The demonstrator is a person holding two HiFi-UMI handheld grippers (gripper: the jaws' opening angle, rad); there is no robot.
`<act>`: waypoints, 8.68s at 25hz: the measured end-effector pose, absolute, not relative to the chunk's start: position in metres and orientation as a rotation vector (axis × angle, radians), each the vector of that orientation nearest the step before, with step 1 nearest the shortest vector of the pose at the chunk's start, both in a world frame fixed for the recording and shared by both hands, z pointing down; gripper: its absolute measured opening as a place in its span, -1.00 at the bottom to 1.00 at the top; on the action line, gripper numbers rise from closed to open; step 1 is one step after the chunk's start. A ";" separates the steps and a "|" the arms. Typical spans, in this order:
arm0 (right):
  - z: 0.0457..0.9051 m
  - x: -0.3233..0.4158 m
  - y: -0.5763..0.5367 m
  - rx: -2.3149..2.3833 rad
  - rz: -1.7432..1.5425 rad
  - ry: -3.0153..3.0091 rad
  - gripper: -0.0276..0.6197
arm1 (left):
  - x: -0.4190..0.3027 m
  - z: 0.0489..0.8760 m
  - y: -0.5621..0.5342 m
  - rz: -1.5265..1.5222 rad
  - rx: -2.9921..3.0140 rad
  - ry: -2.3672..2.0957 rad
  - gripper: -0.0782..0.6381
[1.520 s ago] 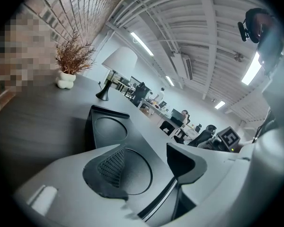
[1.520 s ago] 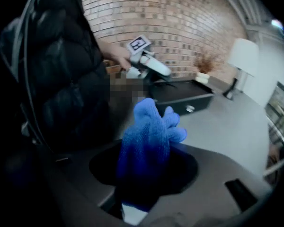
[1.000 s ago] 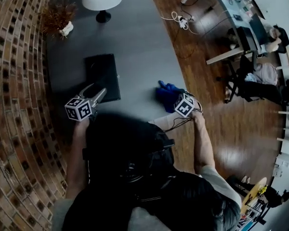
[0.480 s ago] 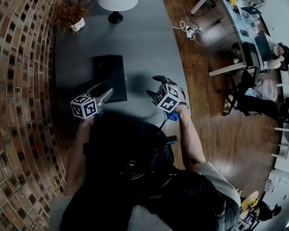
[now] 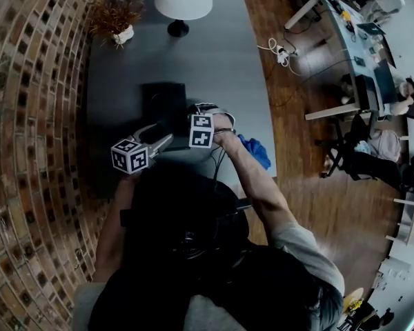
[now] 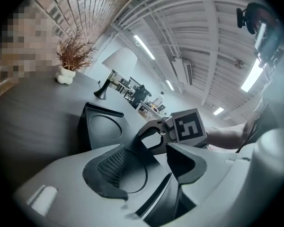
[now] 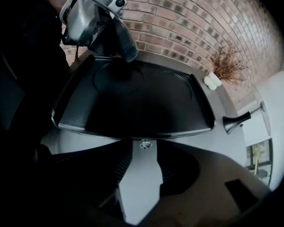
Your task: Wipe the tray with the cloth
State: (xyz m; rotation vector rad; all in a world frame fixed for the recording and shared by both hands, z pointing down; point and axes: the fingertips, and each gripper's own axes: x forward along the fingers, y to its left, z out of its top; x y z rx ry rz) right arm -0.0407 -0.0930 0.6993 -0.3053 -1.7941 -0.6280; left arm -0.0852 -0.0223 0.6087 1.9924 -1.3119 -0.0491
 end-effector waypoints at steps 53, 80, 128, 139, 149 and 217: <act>0.680 0.280 -0.094 0.463 0.653 -1.933 0.44 | -0.085 0.608 -0.022 0.007 2.003 -1.300 -0.10; 0.684 -0.038 -0.160 -0.027 -0.298 -1.937 -0.48 | -0.086 0.610 -0.022 -0.017 1.986 -1.324 -0.10; 0.680 -0.026 -0.131 -0.334 -0.653 -1.812 -0.49 | -0.086 0.609 -0.024 -0.030 1.970 -1.339 -0.12; 0.696 -0.071 -0.166 -0.078 -0.531 -1.873 -0.50 | -0.084 0.610 -0.025 -0.023 1.972 -1.335 -0.12; 0.694 0.003 -0.084 -0.709 -0.943 -1.525 -0.49 | -0.085 0.608 -0.025 -0.048 1.972 -1.342 -0.13; 0.559 0.232 -0.179 0.458 0.177 -2.222 -0.47 | -0.094 0.620 -0.031 -0.094 1.983 -1.328 -0.13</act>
